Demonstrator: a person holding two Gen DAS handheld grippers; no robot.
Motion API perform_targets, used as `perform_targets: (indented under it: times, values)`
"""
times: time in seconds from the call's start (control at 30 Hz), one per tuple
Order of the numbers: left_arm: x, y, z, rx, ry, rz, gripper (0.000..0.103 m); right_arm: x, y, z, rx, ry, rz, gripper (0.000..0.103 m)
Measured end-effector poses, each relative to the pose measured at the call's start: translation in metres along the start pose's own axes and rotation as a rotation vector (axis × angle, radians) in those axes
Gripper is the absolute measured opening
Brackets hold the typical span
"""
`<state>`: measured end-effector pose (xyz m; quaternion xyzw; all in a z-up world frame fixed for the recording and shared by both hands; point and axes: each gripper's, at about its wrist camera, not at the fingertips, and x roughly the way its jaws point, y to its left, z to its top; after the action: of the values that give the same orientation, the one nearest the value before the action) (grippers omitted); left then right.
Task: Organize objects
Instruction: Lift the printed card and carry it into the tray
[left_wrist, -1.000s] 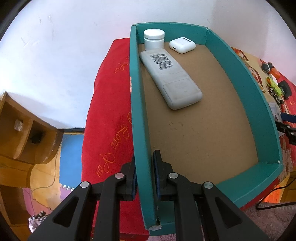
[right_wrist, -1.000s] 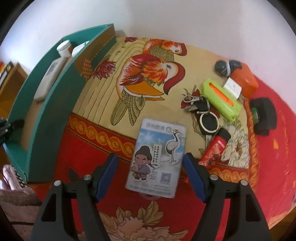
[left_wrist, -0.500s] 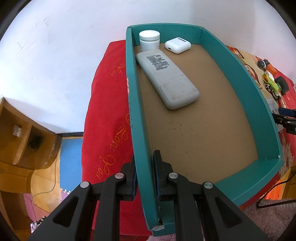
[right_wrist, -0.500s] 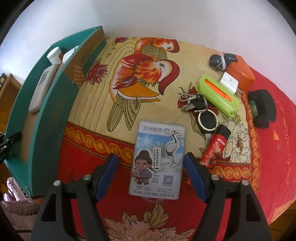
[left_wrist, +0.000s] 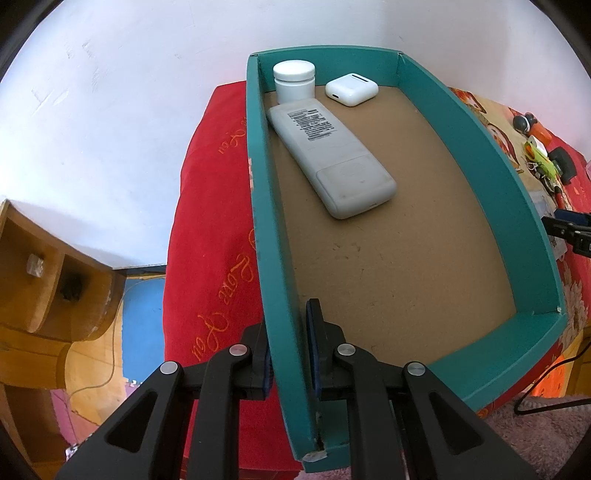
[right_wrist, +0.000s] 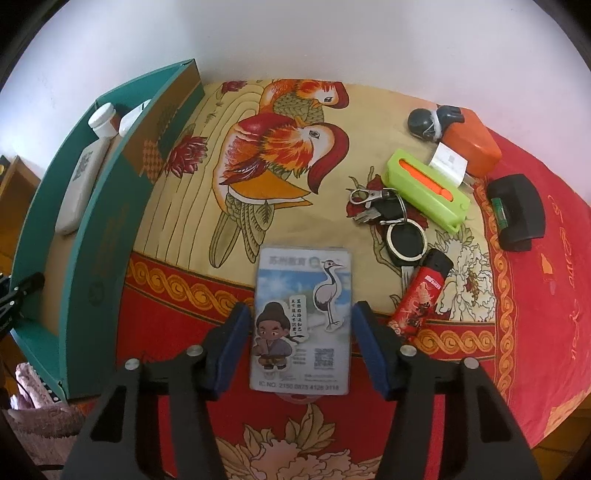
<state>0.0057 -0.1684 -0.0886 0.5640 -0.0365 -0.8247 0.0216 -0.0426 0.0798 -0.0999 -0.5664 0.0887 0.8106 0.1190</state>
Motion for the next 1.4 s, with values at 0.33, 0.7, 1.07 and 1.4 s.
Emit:
perform_targets:
  times: [0.33, 0.7, 1.07, 1.4]
  values:
    - [0.0, -0.001, -0.001, 0.003, -0.001, 0.002, 0.014, 0.0, -0.004, -0.003, 0.05, -0.007, 0.02, 0.057]
    - [0.0, 0.0, -0.001, 0.004, 0.0, 0.001, 0.014, -0.016, -0.007, -0.005, 0.073, -0.033, 0.054, 0.057]
    - [0.0, 0.002, 0.0, 0.018, -0.002, 0.004, 0.014, -0.009, -0.029, -0.004, 0.138, -0.013, 0.204, 0.056]
    - [-0.001, 0.002, -0.001, 0.019, -0.003, 0.007, 0.014, -0.006, -0.037, -0.005, 0.183, -0.001, 0.218, 0.056]
